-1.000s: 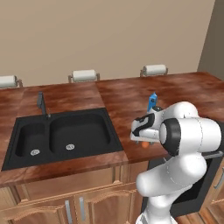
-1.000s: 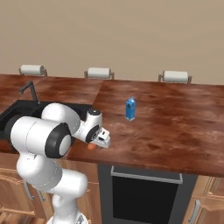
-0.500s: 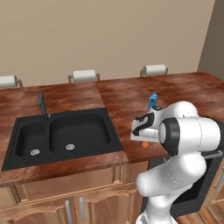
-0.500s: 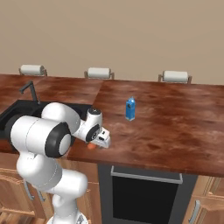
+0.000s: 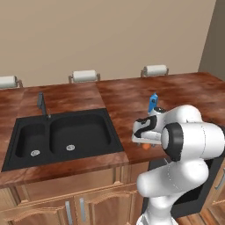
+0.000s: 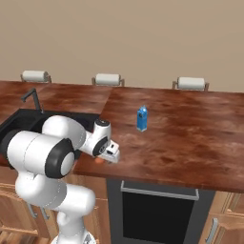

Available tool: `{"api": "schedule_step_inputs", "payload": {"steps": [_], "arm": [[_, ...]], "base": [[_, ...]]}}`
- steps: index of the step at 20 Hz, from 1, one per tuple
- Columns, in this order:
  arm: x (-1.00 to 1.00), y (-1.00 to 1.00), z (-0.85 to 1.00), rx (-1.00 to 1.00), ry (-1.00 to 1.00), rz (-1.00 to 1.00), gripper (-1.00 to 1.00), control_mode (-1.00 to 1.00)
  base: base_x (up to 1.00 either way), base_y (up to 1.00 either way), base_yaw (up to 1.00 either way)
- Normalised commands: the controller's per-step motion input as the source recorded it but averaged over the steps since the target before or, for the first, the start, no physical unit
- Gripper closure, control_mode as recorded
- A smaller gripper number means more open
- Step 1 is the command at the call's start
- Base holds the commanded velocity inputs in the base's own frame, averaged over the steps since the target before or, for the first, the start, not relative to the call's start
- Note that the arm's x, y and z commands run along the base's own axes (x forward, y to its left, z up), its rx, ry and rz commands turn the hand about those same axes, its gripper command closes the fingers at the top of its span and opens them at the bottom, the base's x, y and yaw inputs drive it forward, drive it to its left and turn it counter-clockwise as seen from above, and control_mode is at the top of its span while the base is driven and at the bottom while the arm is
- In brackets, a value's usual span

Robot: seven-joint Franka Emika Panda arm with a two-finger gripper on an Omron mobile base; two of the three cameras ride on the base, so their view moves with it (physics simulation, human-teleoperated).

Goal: Gather the eggs and milk located in the vicinity of the sink area and place them right next to the bowl.

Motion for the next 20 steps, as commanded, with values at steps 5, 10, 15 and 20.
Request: {"api": "schedule_step_inputs", "payload": {"steps": [5,10,15,20], "arm": [[0.00,0.00,-0.18,0.00,0.00,0.00,-1.00,-1.00],[-0.11,0.00,-0.34,0.00,0.02,0.00,-1.00,-1.00],[-0.24,0.00,-0.39,0.00,0.10,0.00,1.00,-1.00],[-0.39,0.00,-0.29,0.00,0.07,0.00,1.00,-1.00]], "base": [[0.00,0.00,0.00],[0.00,0.00,0.00],[0.00,0.00,0.00],[0.00,0.00,0.00]]}}
